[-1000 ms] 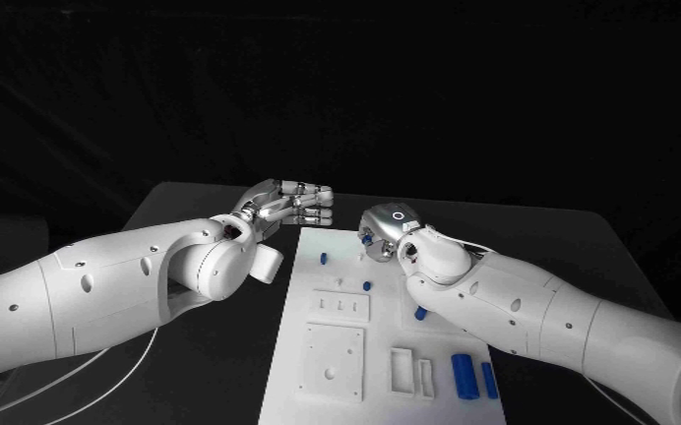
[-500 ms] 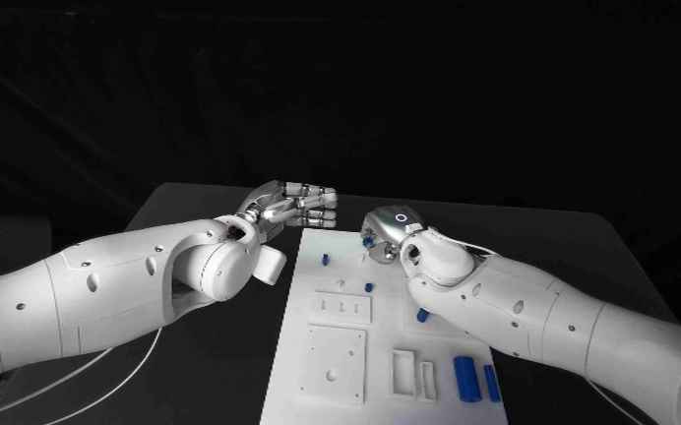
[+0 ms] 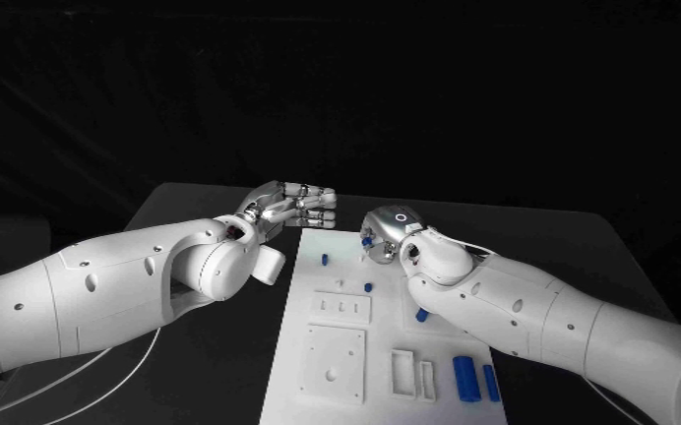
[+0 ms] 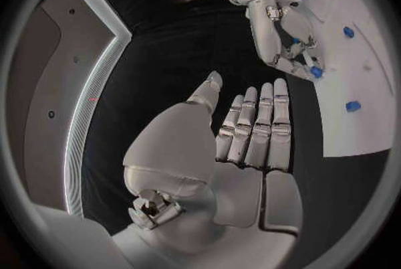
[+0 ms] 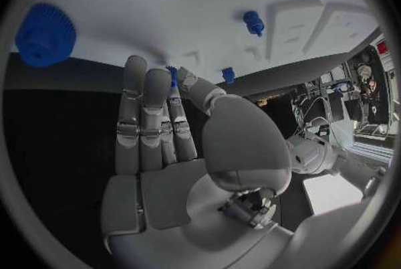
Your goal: Assemble the parts on the task board
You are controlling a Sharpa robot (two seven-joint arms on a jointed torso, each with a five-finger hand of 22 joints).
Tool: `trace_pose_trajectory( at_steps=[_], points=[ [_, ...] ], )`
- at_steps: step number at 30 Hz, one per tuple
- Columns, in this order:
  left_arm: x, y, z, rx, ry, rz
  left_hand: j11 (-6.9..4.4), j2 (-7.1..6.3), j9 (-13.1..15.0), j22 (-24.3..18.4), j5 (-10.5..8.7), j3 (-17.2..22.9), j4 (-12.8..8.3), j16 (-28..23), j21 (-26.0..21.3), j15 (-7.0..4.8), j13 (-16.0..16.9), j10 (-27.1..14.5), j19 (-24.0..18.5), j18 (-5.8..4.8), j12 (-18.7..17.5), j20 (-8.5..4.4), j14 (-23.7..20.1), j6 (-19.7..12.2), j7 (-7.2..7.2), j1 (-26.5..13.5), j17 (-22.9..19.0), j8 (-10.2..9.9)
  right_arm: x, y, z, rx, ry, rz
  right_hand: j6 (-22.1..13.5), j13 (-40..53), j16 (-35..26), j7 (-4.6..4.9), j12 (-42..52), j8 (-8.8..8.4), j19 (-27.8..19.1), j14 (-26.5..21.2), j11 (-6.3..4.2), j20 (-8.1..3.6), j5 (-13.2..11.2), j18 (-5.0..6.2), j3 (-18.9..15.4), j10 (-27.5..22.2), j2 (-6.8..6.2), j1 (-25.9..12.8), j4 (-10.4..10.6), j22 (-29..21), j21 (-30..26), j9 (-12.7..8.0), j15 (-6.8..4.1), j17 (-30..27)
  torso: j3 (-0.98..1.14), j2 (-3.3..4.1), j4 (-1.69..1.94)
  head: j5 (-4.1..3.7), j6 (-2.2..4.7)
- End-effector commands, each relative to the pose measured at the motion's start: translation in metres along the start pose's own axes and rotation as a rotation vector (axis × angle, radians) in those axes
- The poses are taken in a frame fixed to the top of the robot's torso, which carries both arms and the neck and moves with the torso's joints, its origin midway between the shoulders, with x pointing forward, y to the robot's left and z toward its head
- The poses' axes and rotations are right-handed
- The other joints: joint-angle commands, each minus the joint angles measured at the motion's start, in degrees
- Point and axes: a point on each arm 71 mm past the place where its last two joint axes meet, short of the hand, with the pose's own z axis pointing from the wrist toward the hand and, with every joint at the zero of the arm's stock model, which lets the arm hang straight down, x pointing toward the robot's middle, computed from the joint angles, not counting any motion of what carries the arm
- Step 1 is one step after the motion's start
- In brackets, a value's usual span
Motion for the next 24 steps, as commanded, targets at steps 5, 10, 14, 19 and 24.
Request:
trace_pose_trajectory(
  at_steps=[5,10,14,19,24],
  points=[
    [0.002,-0.0017,0.0006,0.008,0.023,0.001,0.04,-0.05,-0.1,-0.1,0.19,-0.3,0.0,-0.3,-0.2,0.1,0.1,-0.4,-0.3,-0.61,0.0,0.0,-0.5,-0.3,-0.02,-0.6,0.0,-0.3,0.0011,-0.0022,-0.0007,0.023,-0.004,0.005,-0.1,-0.1,-0.3,-0.19,-0.2,0.17,0.5,0.0,-0.18,0.08,0.1,-0.42,0.3,-0.3,-0.27,0.4,0.5,0.1,-0.5,0.1,0.21,0.1,0.01,0.04,-0.01,0.12,-0.03],
    [0.0019,-0.0019,0.0008,0.011,0.02,0.002,0.07,-0.11,-0.1,-0.1,0.18,-0.4,0.0,-0.3,-0.3,0.13,0.1,-0.5,-0.3,-0.59,0.0,0.04,-0.6,-0.4,0.01,-0.6,0.0,-0.3,0.0002,-0.0028,-0.0009,0.028,-0.015,0.014,-2.3,-0.1,-0.4,0.55,-0.2,0.12,0.5,-0.1,0.71,0.44,1.3,0.13,2.1,-3.0,-1.35,0.4,0.0,0.6,-0.5,0.0,0.76,0.1,0.0,0.03,0.01,0.14,-0.03],
    [0.0017,-0.002,0.0009,0.013,0.018,0.002,0.06,-0.05,-0.1,0.0,0.16,-0.4,0.1,-0.3,-0.3,0.12,0.1,-0.5,-0.3,-0.57,0.0,0.04,-0.5,-0.4,0.0,-0.7,0.0,-0.3,-0.0003,-0.0035,-0.001,0.032,-0.023,0.021,-3.7,-0.1,-0.3,0.98,-0.2,0.14,0.2,-0.1,1.25,1.0,2.4,0.96,3.4,-4.7,-2.38,0.1,-0.1,1.4,-0.2,0.0,1.09,-0.1,0.04,0.05,-0.01,0.27,-0.03],
    [0.0018,-0.002,0.0011,0.014,0.018,0.003,0.07,-0.08,-0.1,0.0,0.07,-0.5,0.3,-0.3,-0.3,0.11,0.1,-0.5,-0.3,-0.58,0.0,0.04,-0.5,-0.6,0.02,-0.8,0.0,-0.3,-0.0004,-0.0034,-0.0008,0.034,-0.026,0.025,-3.9,-0.1,-0.2,1.05,-0.2,0.13,0.1,-0.2,1.32,1.24,2.5,1.3,3.7,-4.9,-2.67,0.1,0.1,2.3,-0.1,0.0,1.19,-0.3,0.11,0.05,0.0,0.48,0.2],
    [0.0019,-0.002,0.0014,0.014,0.018,0.003,0.07,-0.08,-0.1,0.0,0.02,-0.5,0.3,-0.3,-0.3,0.11,0.1,-0.5,-0.3,-0.58,0.0,0.04,-0.5,-0.6,0.03,-0.9,0.0,-0.3,-0.0004,-0.0032,-0.0007,0.035,-0.025,0.026,-4.1,-0.1,-0.1,1.1,-0.2,0.15,0.1,-0.2,1.37,1.24,2.8,1.4,3.9,-5.1,-2.66,0.2,0.2,2.6,-0.2,0.0,1.18,-0.3,0.04,0.01,0.0,0.2,0.11]
  ],
)
